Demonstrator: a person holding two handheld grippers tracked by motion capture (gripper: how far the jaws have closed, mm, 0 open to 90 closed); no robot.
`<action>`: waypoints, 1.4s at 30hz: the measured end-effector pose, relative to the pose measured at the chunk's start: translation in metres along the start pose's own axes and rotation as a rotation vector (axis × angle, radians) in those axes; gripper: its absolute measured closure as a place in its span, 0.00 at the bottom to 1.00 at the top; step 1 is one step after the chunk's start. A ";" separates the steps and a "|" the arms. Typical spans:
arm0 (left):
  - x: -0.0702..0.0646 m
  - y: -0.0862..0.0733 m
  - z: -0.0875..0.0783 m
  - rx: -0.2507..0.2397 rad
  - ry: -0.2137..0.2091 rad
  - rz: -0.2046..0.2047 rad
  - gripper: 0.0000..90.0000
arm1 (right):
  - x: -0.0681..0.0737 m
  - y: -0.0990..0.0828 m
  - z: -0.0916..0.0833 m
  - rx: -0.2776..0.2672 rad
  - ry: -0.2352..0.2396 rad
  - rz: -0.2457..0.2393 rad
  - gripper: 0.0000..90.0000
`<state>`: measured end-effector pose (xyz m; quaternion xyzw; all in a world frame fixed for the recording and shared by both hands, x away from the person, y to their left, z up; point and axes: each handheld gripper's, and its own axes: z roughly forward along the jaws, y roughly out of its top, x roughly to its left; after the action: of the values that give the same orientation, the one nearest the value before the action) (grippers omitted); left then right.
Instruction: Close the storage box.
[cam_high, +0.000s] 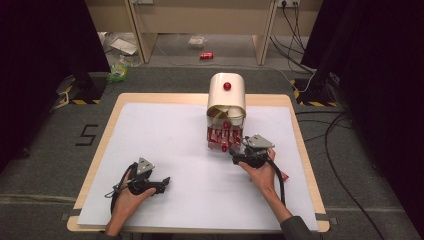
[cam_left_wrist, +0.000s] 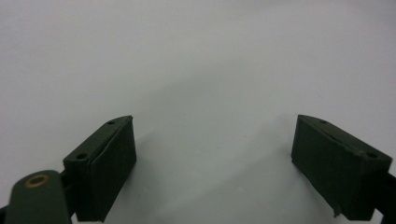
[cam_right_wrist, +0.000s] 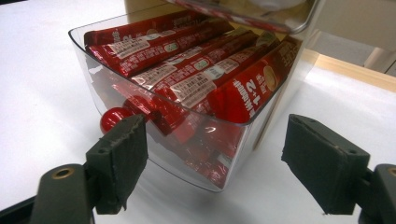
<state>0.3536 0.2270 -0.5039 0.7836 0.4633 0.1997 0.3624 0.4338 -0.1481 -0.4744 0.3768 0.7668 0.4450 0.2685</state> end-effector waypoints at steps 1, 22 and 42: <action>0.000 0.000 0.000 0.000 0.000 0.000 0.14 | 0.000 0.001 0.000 0.003 0.001 -0.003 0.25; 0.000 0.000 0.000 0.000 0.000 0.000 0.14 | -0.007 0.007 0.011 0.000 -0.024 -0.006 0.26; 0.000 0.000 0.000 0.000 0.000 0.000 0.14 | -0.013 0.011 0.018 -0.009 -0.041 -0.009 0.26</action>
<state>0.3537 0.2270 -0.5039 0.7837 0.4632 0.1998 0.3624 0.4585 -0.1471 -0.4723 0.3813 0.7607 0.4395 0.2878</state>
